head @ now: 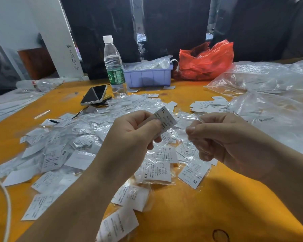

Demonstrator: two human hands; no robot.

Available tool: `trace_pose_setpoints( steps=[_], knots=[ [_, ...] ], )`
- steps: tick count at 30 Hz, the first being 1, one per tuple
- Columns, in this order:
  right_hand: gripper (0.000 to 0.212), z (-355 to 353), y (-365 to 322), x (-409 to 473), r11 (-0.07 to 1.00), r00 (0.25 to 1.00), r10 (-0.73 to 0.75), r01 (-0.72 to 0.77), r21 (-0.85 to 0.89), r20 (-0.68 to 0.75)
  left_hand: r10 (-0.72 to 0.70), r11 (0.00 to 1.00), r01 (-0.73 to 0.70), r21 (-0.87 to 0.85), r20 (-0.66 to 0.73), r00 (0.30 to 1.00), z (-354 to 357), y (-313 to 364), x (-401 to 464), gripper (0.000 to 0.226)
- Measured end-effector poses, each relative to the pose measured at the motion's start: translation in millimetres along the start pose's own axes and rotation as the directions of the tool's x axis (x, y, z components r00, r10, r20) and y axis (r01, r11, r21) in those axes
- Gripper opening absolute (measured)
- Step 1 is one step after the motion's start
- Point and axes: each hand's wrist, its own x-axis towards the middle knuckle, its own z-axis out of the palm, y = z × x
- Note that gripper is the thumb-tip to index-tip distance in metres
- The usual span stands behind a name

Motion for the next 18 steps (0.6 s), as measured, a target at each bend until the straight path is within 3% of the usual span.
trace_pose_setpoints(
  steps=[6,18],
  knots=[
    [0.015,0.2,1.5,0.4,0.999,0.999,0.007,-0.006,-0.044,0.031,-0.009,1.0,0.008,0.024,0.054,0.998,2.8,1.3,-0.4,0.016],
    [0.015,0.7,1.0,-0.1,0.991,0.997,0.03,-0.039,-0.13,-0.072,-0.008,0.999,0.006,0.05,0.048,0.999,0.9,2.6,-0.4,0.016]
  ],
)
